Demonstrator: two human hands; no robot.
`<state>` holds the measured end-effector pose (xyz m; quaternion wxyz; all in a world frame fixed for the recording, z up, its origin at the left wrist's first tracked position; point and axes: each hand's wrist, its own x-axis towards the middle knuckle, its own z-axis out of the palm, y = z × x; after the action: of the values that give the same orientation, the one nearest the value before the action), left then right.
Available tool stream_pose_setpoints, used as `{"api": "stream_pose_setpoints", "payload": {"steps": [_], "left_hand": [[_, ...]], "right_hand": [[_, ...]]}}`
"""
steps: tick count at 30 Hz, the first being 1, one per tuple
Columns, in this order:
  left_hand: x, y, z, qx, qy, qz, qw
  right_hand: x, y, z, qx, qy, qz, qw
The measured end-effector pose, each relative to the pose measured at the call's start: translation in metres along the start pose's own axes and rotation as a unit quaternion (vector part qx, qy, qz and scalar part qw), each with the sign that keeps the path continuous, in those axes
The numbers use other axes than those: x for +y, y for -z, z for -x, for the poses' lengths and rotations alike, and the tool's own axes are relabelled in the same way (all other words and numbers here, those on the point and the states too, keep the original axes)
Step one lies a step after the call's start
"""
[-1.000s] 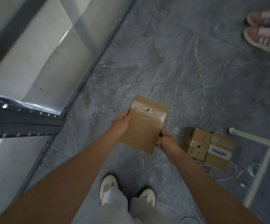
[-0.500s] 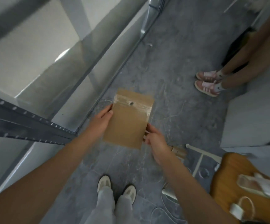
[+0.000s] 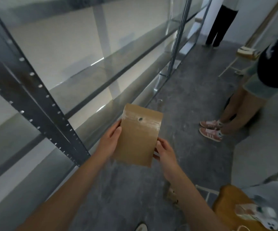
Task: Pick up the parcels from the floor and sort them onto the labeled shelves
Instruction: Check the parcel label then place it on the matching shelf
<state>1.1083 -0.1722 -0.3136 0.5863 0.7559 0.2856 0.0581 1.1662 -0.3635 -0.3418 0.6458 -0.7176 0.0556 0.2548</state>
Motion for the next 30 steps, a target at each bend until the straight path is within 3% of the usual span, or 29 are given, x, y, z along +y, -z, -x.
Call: {"api": "stream_pose_setpoints", "payload": {"steps": [7,15,23,30], "left_hand": [[0.028,0.044,0.086,0.045,-0.068,0.036,0.996],[0.006,0.101,0.191,0.094,-0.077,0.054,0.991],[-0.059,0.147,0.281,0.136,-0.035,0.085,0.986],[-0.073,0.194,0.328,0.227,-0.002,0.093,0.969]], "right_hand": [[-0.021,-0.024,0.071,-0.025,0.051,-0.006,0.998],[0.000,-0.056,0.162,-0.067,0.070,-0.050,0.994],[0.046,-0.100,0.225,-0.226,-0.009,-0.058,0.972],[0.044,-0.149,0.257,-0.332,-0.014,-0.024,0.943]]}}
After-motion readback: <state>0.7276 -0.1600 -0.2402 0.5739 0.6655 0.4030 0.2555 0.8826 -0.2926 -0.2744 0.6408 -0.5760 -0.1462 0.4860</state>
